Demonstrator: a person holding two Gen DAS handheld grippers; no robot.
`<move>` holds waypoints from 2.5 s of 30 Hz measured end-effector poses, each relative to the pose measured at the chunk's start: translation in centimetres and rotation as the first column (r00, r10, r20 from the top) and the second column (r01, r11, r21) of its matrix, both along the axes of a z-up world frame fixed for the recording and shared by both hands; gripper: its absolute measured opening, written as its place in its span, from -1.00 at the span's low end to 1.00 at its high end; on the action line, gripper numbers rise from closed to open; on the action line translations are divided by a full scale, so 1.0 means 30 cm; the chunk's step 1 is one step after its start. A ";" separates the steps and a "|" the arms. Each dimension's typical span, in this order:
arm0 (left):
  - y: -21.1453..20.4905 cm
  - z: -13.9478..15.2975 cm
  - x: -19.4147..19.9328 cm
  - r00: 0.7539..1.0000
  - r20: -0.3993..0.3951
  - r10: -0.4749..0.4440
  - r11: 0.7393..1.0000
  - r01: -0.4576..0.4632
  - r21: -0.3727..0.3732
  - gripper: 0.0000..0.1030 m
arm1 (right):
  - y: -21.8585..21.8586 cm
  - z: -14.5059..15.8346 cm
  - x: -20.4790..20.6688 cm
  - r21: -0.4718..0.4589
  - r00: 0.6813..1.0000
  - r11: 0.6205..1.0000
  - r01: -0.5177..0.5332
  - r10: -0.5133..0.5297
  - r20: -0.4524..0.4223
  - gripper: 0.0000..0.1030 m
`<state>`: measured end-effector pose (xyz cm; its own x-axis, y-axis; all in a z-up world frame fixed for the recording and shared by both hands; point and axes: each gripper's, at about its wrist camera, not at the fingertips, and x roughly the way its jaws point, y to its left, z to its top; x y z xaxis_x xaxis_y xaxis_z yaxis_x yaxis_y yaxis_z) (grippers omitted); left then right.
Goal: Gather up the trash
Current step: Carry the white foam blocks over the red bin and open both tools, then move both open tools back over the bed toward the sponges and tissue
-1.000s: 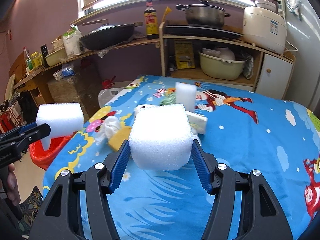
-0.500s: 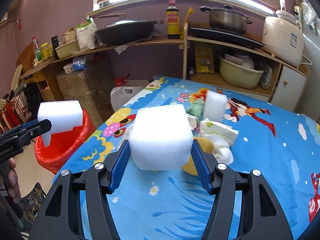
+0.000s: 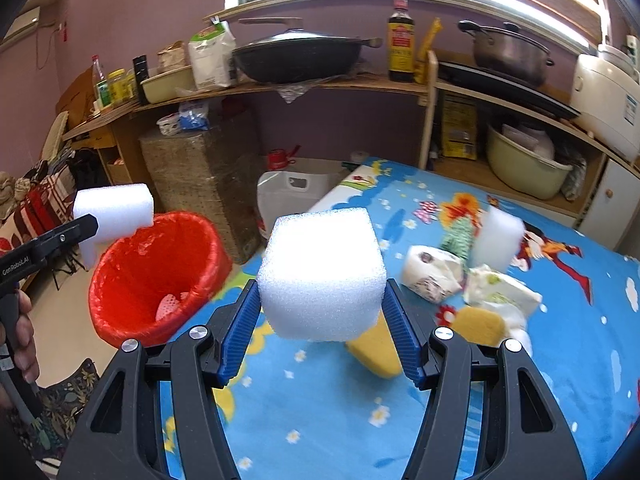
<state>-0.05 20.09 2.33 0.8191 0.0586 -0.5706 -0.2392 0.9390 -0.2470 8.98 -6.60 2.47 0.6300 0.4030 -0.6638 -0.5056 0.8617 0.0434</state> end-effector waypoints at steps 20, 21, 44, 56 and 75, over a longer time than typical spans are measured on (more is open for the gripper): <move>0.243 -0.039 -0.095 0.986 -0.020 0.164 0.986 -0.164 -0.016 0.12 | 0.428 0.004 -0.010 0.006 0.975 0.975 -0.223 0.223 -0.009 0.15; 0.250 -0.040 -0.100 0.985 -0.020 0.169 0.985 -0.169 -0.016 0.12 | 0.443 0.003 -0.011 0.005 0.973 0.973 -0.230 0.230 -0.010 0.15; 0.299 -0.037 -0.151 0.977 -0.023 0.214 0.977 -0.215 -0.019 0.12 | 0.680 -0.066 -0.053 -0.027 0.933 0.934 -0.356 0.354 -0.056 0.34; 0.255 -0.081 -0.093 0.985 -0.060 0.160 0.986 -0.163 -0.045 0.32 | 0.574 -0.053 -0.008 -0.028 0.957 0.957 -0.290 0.289 -0.041 0.49; 0.169 -0.051 -0.076 0.991 -0.046 0.124 0.992 -0.125 -0.027 0.32 | 0.414 -0.033 0.004 -0.007 0.974 0.975 -0.224 0.224 -0.032 0.58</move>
<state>-2.31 25.17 0.80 0.7807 0.1407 -0.6088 -0.3648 0.8937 -0.2612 9.10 5.83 1.48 0.5041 0.5244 -0.6862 -0.6842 0.7273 0.0532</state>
